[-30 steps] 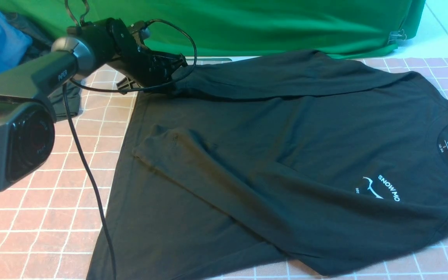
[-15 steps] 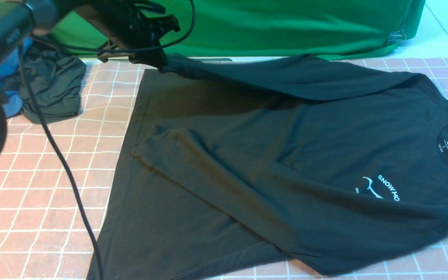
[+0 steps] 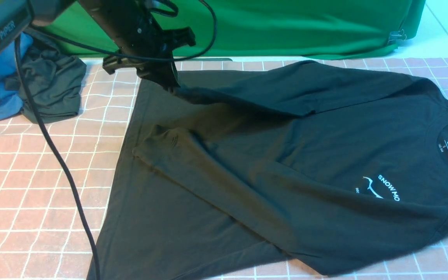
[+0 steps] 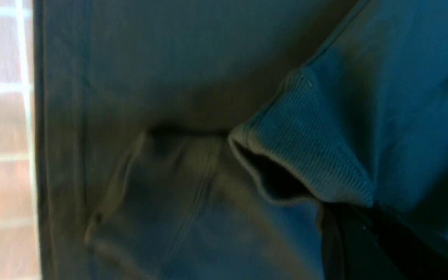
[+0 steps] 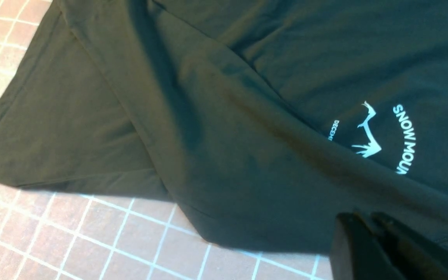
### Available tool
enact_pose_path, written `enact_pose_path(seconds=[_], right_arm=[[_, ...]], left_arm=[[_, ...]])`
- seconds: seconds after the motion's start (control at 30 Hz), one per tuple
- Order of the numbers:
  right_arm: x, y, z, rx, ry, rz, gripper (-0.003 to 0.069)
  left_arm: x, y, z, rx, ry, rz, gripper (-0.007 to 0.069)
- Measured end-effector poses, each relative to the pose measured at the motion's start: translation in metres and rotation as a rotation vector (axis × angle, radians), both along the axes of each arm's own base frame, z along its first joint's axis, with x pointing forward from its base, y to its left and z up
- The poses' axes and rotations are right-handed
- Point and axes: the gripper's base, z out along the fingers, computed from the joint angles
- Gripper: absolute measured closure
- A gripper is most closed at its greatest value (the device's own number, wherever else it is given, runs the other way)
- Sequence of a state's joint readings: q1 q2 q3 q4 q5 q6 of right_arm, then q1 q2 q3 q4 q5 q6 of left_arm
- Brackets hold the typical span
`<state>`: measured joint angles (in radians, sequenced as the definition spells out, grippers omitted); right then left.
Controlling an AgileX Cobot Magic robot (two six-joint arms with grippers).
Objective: Fold a long-sleeved shirt over a pink coffee tablecloth.
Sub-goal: 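Fold the left side of the dark shirt inward over its body with the left gripper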
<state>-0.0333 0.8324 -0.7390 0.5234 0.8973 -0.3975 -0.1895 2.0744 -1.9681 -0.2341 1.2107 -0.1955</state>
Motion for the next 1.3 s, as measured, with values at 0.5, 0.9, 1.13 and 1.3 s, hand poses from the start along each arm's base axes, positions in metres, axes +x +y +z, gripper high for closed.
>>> enact_pose_path(seconds=[0.5, 0.9, 1.13, 1.3], right_arm=[[0.000, 0.000, 0.000, 0.000, 0.000, 0.000, 0.0557], [0.000, 0.000, 0.000, 0.000, 0.000, 0.000, 0.0544], [0.000, 0.000, 0.000, 0.000, 0.000, 0.000, 0.0536], [0.000, 0.000, 0.000, -0.001, -0.001, 0.000, 0.0536]], left_arm=[[-0.071, 0.008, -0.050, 0.149, 0.251, 0.008, 0.0578], [-0.087, 0.011, -0.080, 0.153, 0.335, 0.022, 0.0575], [-0.088, 0.014, -0.080, 0.186, 0.341, 0.019, 0.0463], [-0.090, 0.020, -0.080, 0.257, 0.357, 0.000, 0.0253]])
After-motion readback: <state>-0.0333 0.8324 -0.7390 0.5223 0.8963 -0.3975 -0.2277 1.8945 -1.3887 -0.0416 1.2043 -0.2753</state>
